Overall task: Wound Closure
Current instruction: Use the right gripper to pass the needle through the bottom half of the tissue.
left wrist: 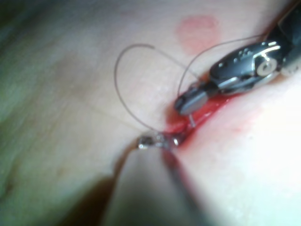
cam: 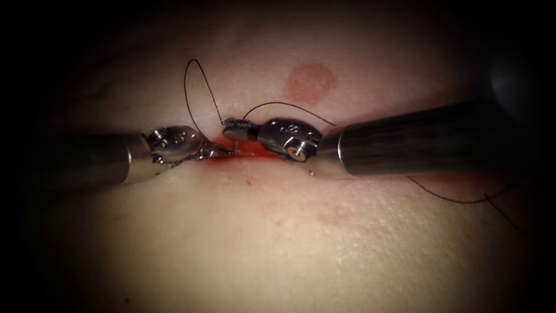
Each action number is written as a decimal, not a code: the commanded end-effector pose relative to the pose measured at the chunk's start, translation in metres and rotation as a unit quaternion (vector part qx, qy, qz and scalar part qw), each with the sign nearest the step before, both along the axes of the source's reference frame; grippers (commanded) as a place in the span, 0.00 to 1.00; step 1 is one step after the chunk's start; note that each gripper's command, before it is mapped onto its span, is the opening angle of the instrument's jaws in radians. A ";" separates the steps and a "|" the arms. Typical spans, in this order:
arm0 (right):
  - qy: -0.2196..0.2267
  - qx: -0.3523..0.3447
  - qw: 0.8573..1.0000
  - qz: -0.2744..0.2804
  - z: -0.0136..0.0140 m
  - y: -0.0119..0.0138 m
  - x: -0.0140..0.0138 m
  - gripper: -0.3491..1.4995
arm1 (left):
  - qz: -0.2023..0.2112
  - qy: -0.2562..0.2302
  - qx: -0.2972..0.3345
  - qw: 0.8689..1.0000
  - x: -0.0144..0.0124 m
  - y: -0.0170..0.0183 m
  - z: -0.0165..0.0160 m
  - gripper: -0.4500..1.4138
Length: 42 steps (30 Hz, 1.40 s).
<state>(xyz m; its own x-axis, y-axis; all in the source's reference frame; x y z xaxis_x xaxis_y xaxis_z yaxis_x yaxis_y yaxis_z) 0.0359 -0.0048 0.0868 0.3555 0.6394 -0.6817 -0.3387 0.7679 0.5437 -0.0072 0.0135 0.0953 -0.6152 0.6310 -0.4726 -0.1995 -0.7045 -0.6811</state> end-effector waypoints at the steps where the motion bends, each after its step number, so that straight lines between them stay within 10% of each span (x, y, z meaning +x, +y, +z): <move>1: 0.003 0.015 1.000 -0.006 0.0008 -0.0009 0.0008 0.00 | 0.000 -0.001 0.000 1.000 -0.0005 -0.0002 0.0007 0.05; 12: -0.020 0.071 0.996 0.051 0.0010 0.0002 0.0008 0.00 | 0.002 0.002 -0.002 1.000 -0.0006 -0.0004 0.0005 0.06; 16: -0.021 0.092 0.993 0.071 0.0008 0.0006 0.0008 0.00 | -0.014 0.020 -0.016 1.000 -0.0002 -0.0003 -0.0005 0.21; 42: -0.010 0.132 0.988 0.084 0.0002 0.0001 0.0011 0.00 | -0.012 -0.005 -0.026 1.000 0.0004 -0.0052 -0.0097 0.13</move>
